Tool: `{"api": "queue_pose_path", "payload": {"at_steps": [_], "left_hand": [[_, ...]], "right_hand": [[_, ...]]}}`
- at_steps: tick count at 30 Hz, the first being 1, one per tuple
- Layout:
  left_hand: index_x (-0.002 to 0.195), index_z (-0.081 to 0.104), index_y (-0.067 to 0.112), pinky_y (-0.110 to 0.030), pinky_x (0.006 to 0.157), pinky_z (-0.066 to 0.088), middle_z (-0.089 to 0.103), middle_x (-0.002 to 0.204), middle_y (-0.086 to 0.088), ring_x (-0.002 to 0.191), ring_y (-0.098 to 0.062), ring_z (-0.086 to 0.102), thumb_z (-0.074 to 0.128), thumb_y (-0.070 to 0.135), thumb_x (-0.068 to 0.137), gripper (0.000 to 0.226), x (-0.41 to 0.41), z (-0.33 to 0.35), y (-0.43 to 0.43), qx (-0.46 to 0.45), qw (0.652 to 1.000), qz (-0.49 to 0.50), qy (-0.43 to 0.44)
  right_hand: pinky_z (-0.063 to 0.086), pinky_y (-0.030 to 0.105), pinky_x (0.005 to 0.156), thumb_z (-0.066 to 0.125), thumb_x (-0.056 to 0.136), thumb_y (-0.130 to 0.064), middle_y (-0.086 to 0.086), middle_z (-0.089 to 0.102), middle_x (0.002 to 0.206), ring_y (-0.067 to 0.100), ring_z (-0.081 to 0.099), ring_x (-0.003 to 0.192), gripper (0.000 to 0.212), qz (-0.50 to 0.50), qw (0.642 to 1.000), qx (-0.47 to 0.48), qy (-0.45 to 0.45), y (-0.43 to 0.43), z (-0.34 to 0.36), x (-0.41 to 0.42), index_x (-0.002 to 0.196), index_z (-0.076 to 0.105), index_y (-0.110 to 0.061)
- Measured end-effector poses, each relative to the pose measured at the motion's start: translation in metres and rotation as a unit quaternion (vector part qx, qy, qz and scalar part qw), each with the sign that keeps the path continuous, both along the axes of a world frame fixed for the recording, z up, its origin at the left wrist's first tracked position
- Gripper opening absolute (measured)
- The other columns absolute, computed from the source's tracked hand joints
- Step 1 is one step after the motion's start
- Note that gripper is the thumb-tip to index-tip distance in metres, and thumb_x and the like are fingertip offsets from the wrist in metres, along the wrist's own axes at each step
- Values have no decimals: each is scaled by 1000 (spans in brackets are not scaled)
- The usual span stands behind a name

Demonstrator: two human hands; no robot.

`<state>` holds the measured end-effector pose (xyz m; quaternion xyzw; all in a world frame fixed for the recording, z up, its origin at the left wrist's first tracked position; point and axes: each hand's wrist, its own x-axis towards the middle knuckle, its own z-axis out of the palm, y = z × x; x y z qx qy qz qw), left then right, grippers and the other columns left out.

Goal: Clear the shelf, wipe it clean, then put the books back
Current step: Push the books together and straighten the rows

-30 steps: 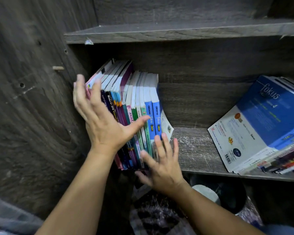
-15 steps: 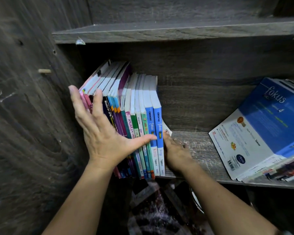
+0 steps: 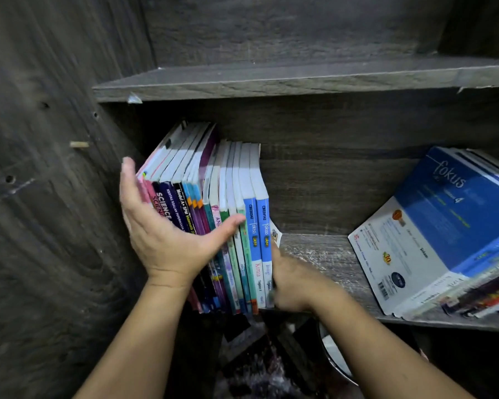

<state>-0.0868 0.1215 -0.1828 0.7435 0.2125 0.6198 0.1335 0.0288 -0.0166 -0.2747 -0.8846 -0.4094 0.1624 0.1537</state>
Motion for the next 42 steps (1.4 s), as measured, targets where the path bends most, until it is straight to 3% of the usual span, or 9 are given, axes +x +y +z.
{"api": "queue_pose_path", "payload": {"at_steps": [6,10,14,17,23,27,35,38,42], "left_hand": [[136,36,11,-50,117,14,27,145,-25,132,-53,26,66,86,55,114,5,-6,5,163,982,57,74],[131,41,13,-51,117,16,29,137,-12,129,-44,25,62,90,55,110,7,-10,12,170,981,68,67],[130,46,11,-49,119,9,29,138,-14,135,-46,19,67,83,61,102,-2,-7,6,131,985,52,96],[137,49,9,-57,117,7,32,146,-23,140,-49,12,61,71,76,88,-8,-2,-12,125,980,72,139],[129,56,17,-62,113,10,48,140,-8,141,-34,29,52,32,91,41,1,5,-60,182,955,21,235],[134,47,16,-66,111,8,48,134,-4,135,-28,34,59,22,83,53,0,0,-69,137,934,33,328],[138,38,13,-69,109,4,39,142,-7,140,-33,21,54,11,81,60,15,4,-91,40,932,56,355],[140,36,14,-69,110,3,37,144,-6,141,-33,19,57,11,78,66,18,5,-94,30,931,64,359],[137,40,16,-68,111,4,40,142,-4,140,-31,22,58,13,77,63,18,8,-98,14,935,59,348]], "right_hand": [[49,41,96,86,67,-39,-1,54,135,22,58,114,138,-58,985,158,38,-14,22,-42,139,-31,-51],[50,41,91,81,73,-43,7,57,132,27,61,109,133,-78,982,168,26,-6,6,-45,124,-41,-61],[48,46,97,80,75,-41,8,48,144,30,58,117,128,-62,986,155,31,-9,9,-43,138,-31,-53],[47,44,96,78,77,-43,5,36,152,31,54,123,121,-26,996,75,-51,-22,24,-33,150,-18,-38],[36,42,107,55,93,-39,0,43,146,28,44,129,62,-73,969,7,-237,-71,66,-20,149,28,-32],[22,52,115,57,90,-44,1,39,149,28,30,139,61,-171,940,-11,-295,-126,91,-4,146,35,-32],[-4,66,110,65,83,-44,18,2,160,45,-4,145,79,-346,861,-20,-372,-203,94,21,150,29,-25],[10,67,110,68,83,-38,21,-4,159,49,5,143,91,-453,845,101,-266,-212,98,25,153,11,-28],[37,45,102,74,83,-22,18,17,153,40,35,130,101,-464,815,286,-197,-215,99,27,155,3,-19]]}}
